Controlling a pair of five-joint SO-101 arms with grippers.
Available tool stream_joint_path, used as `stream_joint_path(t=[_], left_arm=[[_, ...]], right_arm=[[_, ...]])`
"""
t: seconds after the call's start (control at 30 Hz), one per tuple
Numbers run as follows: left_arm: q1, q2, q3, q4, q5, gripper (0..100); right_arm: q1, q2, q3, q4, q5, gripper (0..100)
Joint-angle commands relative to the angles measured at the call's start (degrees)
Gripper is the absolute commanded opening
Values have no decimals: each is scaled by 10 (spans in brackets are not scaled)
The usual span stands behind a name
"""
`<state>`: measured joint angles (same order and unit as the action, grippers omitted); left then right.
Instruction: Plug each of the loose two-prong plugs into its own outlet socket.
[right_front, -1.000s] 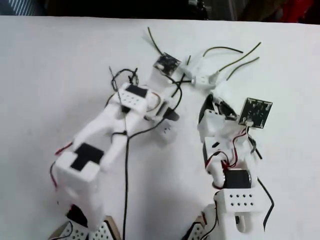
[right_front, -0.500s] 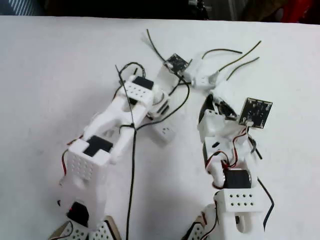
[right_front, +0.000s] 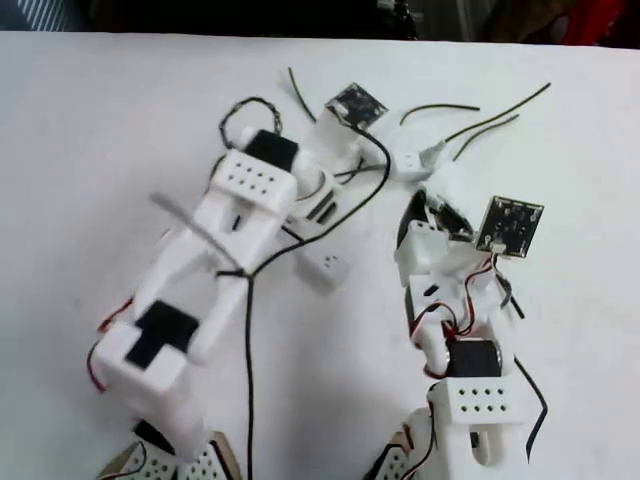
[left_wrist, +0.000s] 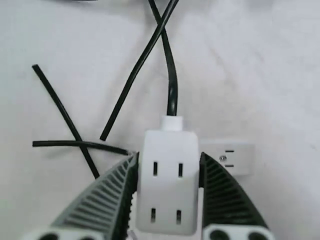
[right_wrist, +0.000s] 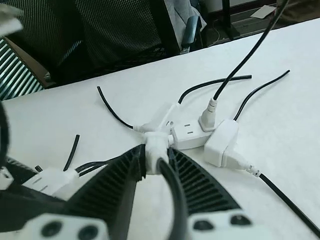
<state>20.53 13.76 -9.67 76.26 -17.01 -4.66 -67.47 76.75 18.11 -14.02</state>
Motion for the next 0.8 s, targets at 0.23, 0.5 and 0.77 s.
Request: stream_joint_path(t=[0.23, 0.5, 0.77], left_arm=[[3, -178, 47, 151, -6, 23], [-21, -235, 324, -30, -7, 115], [-99, -275, 386, -74, -6, 343]], right_arm=[[-5, -9, -5, -15, 2, 17], [-5, -9, -4, -12, 2, 17], [-9, -9, -4, -11, 2, 17]])
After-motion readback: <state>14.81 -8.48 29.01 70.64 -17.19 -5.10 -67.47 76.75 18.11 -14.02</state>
